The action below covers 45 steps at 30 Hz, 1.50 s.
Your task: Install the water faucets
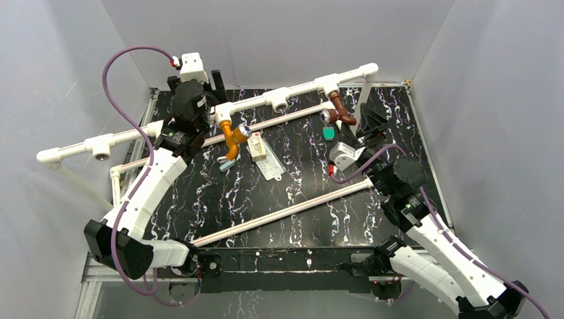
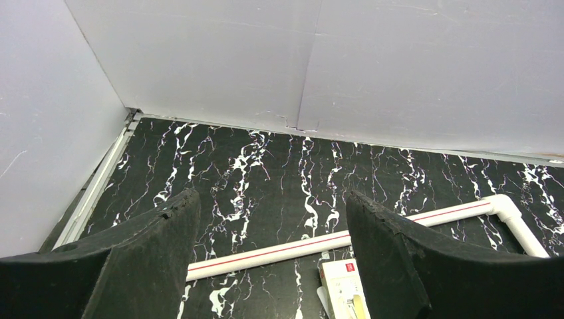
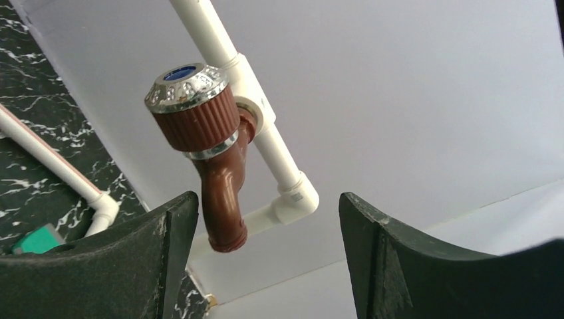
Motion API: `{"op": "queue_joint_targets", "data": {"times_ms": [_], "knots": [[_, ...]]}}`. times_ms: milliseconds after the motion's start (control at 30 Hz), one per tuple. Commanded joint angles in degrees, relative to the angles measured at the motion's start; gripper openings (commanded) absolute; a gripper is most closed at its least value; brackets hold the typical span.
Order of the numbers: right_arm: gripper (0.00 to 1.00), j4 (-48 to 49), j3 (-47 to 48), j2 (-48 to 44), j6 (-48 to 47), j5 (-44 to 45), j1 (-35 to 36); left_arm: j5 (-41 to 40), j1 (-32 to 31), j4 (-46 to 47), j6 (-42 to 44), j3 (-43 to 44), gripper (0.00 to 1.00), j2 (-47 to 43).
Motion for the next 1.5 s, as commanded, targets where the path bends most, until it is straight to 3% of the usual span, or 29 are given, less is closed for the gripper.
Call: {"op": "queue_joint_targets", "data": {"times_ms": [0,233,400,633,800,833,1067,1467], "knots": [[0.83,8.8,0.5,2.3,-5.3,1.0,0.1,3.6,-1.5,-17.4,-0.6,-6.0,0.78,5.7],[0.78,13.2,0.7,6.9,-7.3,1.6,0.1,3.9,-1.5,-17.5,-0.7,-5.9,0.78,5.7],[0.64,15.0,1.4,9.0,-5.9,2.2,0.1,4.1,-1.5,-17.5,-0.8,-5.9,0.78,5.7],[0.36,15.9,2.0,9.8,0.0,2.5,0.1,4.2,-1.5,-17.5,-0.8,-5.9,0.78,5.7],[0.04,16.2,1.4,9.6,4.8,3.3,0.1,4.2,-1.5,-17.6,-0.8,-5.8,0.78,5.7],[0.01,16.4,1.2,9.4,6.2,3.5,0.1,4.1,-1.5,-17.5,-0.8,-5.8,0.78,5.7],[0.01,17.8,-0.1,7.4,23.3,4.6,0.2,4.1,-1.5,-17.5,-0.8,-5.8,0.78,5.8],[0.01,8.1,9.1,7.6,72.3,14.0,0.2,4.2,-1.5,-17.5,-0.8,-5.8,0.78,5.7]]}}
